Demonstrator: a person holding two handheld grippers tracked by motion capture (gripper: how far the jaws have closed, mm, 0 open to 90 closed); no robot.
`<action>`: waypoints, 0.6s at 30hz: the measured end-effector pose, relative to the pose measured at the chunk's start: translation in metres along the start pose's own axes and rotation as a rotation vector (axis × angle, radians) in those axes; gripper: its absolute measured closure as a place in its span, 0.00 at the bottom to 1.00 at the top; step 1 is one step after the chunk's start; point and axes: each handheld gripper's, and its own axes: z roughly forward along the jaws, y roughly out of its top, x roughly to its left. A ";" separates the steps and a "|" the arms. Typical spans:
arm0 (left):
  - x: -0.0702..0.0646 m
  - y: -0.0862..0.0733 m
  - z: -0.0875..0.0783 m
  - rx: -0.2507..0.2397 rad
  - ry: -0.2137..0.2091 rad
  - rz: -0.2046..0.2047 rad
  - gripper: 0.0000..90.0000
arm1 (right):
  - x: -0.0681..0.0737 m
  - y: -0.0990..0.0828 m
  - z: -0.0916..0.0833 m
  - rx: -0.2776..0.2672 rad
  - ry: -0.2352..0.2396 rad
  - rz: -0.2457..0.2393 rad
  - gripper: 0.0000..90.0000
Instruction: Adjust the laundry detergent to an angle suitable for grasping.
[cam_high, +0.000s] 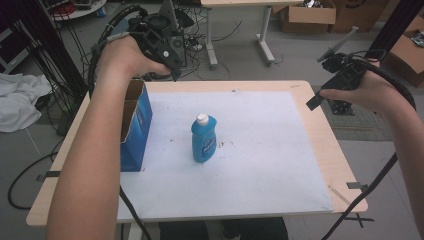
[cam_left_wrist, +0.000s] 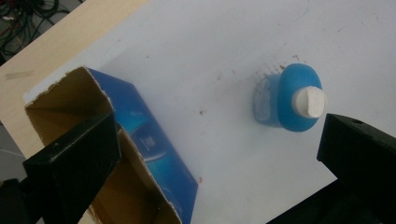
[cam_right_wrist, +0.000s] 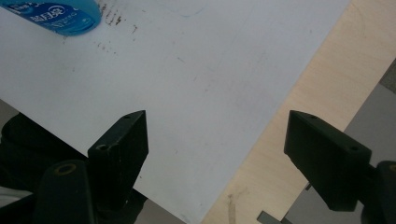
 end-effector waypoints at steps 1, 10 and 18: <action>0.000 0.000 0.000 -0.002 -0.003 -0.004 0.00 | 0.000 0.000 0.000 -0.002 0.002 0.003 0.25; -0.002 0.002 -0.001 -0.007 -0.002 -0.001 0.00 | -0.005 -0.003 0.002 -0.008 0.013 0.009 0.25; -0.006 0.003 0.001 -0.020 -0.005 0.010 0.00 | -0.010 -0.005 0.007 -0.002 0.019 0.018 0.25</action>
